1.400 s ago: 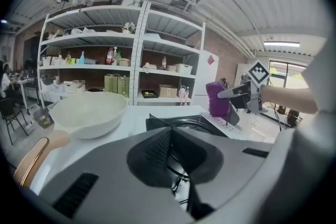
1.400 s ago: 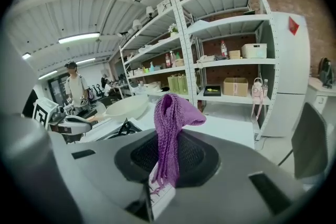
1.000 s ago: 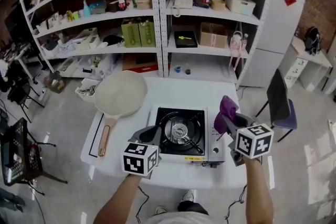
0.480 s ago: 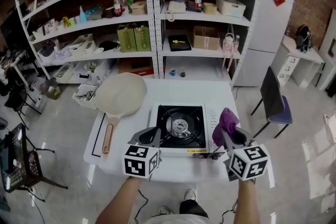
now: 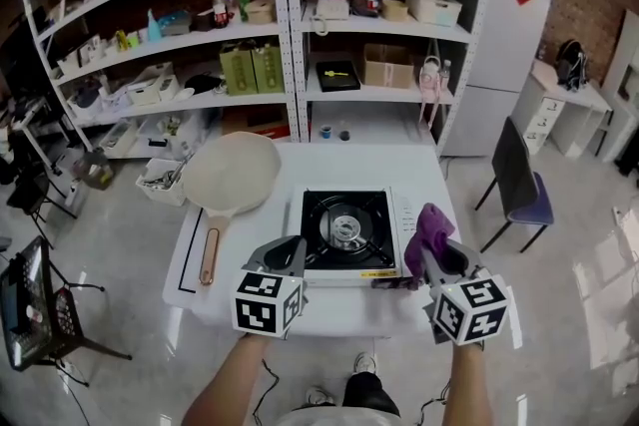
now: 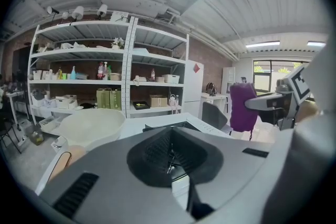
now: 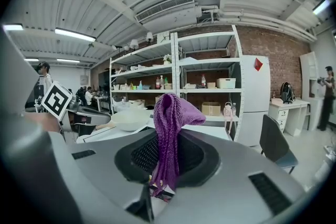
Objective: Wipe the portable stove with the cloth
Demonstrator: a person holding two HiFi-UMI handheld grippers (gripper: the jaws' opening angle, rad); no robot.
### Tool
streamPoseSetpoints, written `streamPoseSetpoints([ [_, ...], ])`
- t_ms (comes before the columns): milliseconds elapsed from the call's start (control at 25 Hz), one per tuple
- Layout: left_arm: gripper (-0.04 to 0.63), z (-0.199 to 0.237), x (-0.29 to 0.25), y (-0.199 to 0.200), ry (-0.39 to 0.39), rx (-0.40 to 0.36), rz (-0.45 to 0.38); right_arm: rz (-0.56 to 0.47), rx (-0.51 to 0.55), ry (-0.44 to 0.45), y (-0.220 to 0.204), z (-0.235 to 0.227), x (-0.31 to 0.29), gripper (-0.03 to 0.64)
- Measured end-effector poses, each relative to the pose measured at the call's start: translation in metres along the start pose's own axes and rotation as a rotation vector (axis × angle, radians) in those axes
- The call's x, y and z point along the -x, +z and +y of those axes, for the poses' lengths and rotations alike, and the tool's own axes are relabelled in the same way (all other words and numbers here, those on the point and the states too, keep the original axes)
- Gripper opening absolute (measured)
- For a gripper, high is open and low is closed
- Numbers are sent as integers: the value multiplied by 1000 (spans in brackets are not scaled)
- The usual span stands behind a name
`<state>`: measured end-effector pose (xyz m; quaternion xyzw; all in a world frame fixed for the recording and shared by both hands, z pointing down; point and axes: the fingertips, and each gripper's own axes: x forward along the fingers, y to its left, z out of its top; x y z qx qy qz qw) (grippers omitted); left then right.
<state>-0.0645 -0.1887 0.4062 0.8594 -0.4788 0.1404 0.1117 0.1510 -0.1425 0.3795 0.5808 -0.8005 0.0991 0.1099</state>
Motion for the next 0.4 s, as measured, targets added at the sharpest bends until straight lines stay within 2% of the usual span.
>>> streamPoseSetpoints([
  [400,5,-4,5,2,-18,3,-5,4,12,-6,2,5,7,63],
])
